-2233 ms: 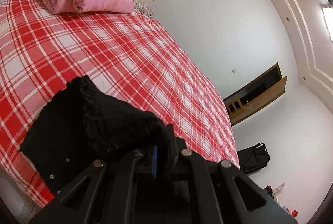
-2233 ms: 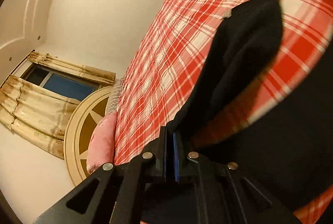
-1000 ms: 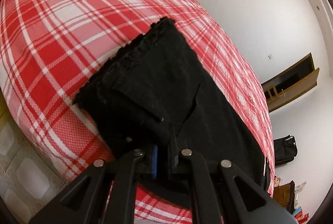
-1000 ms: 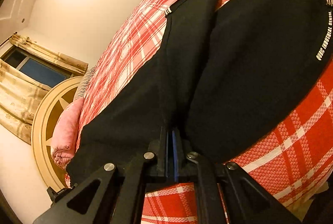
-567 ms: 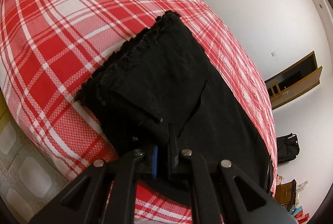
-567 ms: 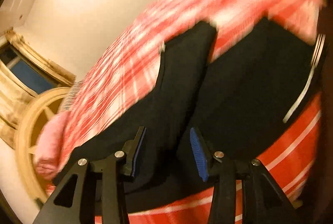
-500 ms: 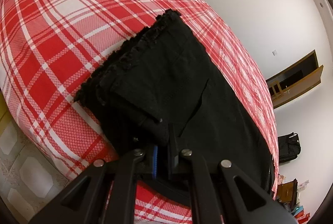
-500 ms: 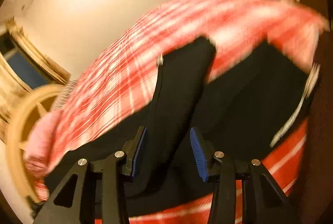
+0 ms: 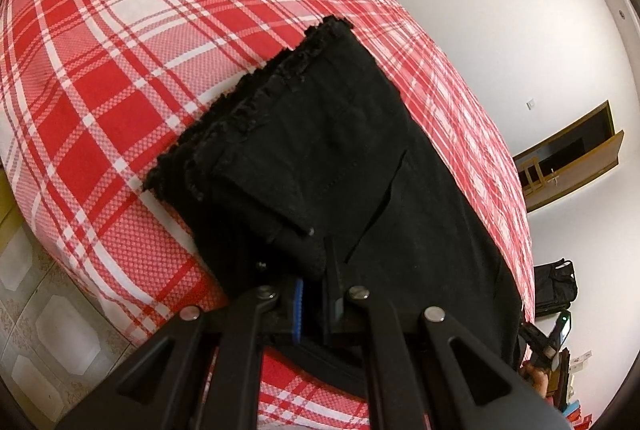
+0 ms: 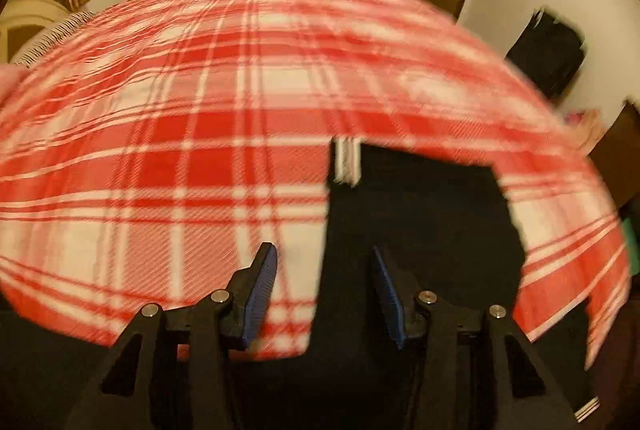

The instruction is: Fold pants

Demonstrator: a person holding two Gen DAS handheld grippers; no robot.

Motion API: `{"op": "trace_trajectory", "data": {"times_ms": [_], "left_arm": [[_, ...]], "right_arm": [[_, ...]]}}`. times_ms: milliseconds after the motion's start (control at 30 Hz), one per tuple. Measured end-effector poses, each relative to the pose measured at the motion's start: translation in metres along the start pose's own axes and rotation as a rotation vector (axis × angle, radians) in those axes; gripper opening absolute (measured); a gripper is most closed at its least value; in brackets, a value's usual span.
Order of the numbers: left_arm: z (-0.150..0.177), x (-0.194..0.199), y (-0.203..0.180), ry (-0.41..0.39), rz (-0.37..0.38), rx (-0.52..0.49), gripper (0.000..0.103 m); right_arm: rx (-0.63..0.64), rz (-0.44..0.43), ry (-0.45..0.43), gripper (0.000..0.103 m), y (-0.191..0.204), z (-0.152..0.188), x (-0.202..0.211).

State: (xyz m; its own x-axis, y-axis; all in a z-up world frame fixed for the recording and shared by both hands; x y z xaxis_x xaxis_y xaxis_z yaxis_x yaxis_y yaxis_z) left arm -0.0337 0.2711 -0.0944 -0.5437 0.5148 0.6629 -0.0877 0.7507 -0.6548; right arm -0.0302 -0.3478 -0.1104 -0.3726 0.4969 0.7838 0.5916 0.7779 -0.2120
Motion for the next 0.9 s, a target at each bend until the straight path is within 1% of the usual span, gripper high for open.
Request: {"op": "trace_trajectory", "data": {"times_ms": [33,67,100,167,233,267,333,400,467,567,633,700,800,900], "left_arm": [[0.0,0.0,0.0,0.0,0.0,-0.001,0.006],[-0.001,0.001,0.001,0.0,0.0,-0.002,0.006],[-0.001,0.002,0.001,0.001,0.0,-0.002,0.006],[-0.002,0.003,0.001,-0.001,0.0,-0.004,0.006],[-0.003,0.003,0.0,-0.003,0.002,-0.007,0.006],[-0.003,0.004,0.0,-0.004,0.007,-0.004,0.006],[-0.005,0.007,0.001,-0.006,0.026,0.01,0.006],[-0.007,0.009,0.003,-0.008,0.034,0.014,0.006],[-0.008,0.011,0.003,-0.011,0.039,0.01,0.006],[-0.007,0.009,0.005,-0.008,0.046,0.018,0.006],[-0.009,0.007,0.008,-0.002,0.061,0.04,0.006],[-0.011,0.006,0.009,-0.001,0.071,0.052,0.006],[-0.011,0.009,0.005,-0.006,0.07,0.038,0.006],[-0.011,0.015,0.003,-0.015,0.079,0.03,0.006]], "right_arm": [[-0.025,0.006,0.018,0.028,-0.005,0.001,0.0],[-0.067,-0.01,0.041,0.014,-0.012,0.002,0.0],[-0.086,-0.008,0.048,0.007,-0.018,0.002,0.001],[-0.118,-0.03,0.04,0.006,-0.033,0.003,0.003],[-0.2,-0.081,0.015,0.005,-0.056,0.005,0.013],[-0.262,-0.128,-0.012,0.005,-0.074,0.009,0.025],[-0.36,-0.173,-0.072,0.004,-0.105,0.017,0.049],[-0.467,-0.213,-0.136,0.005,-0.143,0.038,0.078],[-0.557,-0.239,-0.165,0.004,-0.174,0.062,0.097],[-0.721,-0.286,-0.142,0.004,-0.213,0.113,0.104],[-0.787,-0.3,-0.12,0.004,-0.226,0.138,0.099],[-0.821,-0.3,-0.088,0.004,-0.23,0.158,0.092],[-0.876,-0.315,-0.047,0.004,-0.228,0.175,0.081],[-0.893,-0.315,-0.05,0.004,-0.228,0.181,0.077]]}}
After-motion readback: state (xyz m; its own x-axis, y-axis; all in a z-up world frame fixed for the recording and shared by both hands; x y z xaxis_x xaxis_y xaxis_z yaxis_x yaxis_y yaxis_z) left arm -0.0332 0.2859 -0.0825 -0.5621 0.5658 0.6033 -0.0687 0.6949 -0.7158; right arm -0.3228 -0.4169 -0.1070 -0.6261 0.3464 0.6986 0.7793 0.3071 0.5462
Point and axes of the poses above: each gripper's, at about its wrist camera, not at the fingertips, and x roughly against the way its jaws point, y to its left, z to its underside, the point moved 2 cm from there along -x, roughly the way its jaws point, and after that the axes turned 6 degrees about z, right-handed, at the moved point
